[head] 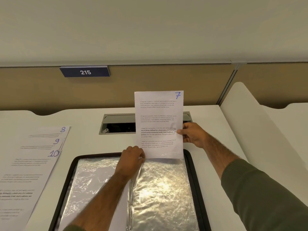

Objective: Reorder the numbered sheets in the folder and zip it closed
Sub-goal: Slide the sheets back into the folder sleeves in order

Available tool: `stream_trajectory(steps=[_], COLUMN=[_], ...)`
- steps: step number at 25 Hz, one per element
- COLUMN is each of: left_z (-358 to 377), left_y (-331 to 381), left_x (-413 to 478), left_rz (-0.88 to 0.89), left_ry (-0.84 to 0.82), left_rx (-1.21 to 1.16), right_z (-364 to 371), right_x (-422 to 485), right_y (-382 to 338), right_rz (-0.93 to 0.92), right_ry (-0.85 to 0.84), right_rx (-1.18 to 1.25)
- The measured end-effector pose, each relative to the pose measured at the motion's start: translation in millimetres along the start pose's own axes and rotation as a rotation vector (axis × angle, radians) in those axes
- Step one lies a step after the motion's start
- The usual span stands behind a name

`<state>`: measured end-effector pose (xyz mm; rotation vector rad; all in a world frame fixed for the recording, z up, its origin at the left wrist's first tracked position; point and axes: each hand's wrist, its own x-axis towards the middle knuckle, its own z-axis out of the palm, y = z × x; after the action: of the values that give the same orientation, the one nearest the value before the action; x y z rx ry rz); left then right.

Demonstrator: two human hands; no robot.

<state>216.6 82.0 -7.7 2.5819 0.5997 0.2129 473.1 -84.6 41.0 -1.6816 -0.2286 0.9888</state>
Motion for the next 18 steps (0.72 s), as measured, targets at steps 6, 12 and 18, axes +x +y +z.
stream_trajectory(steps=[6,12,18], left_z=[-2,-3,-5], left_y=[-4,-5,-5], left_x=[-20,-16,-5], left_rz=[0.054,0.063,0.033], left_ry=[0.13,0.16,0.088], left_rx=[0.082,0.074,0.012], right_z=[-4,1,9], right_x=[1,0,-2], right_y=[0,-4,-11], right_rz=[0.005,0.009,0.031], right_ry=[-0.012,-0.033,-0.082], right_rx=[0.044,0.014,-0.094])
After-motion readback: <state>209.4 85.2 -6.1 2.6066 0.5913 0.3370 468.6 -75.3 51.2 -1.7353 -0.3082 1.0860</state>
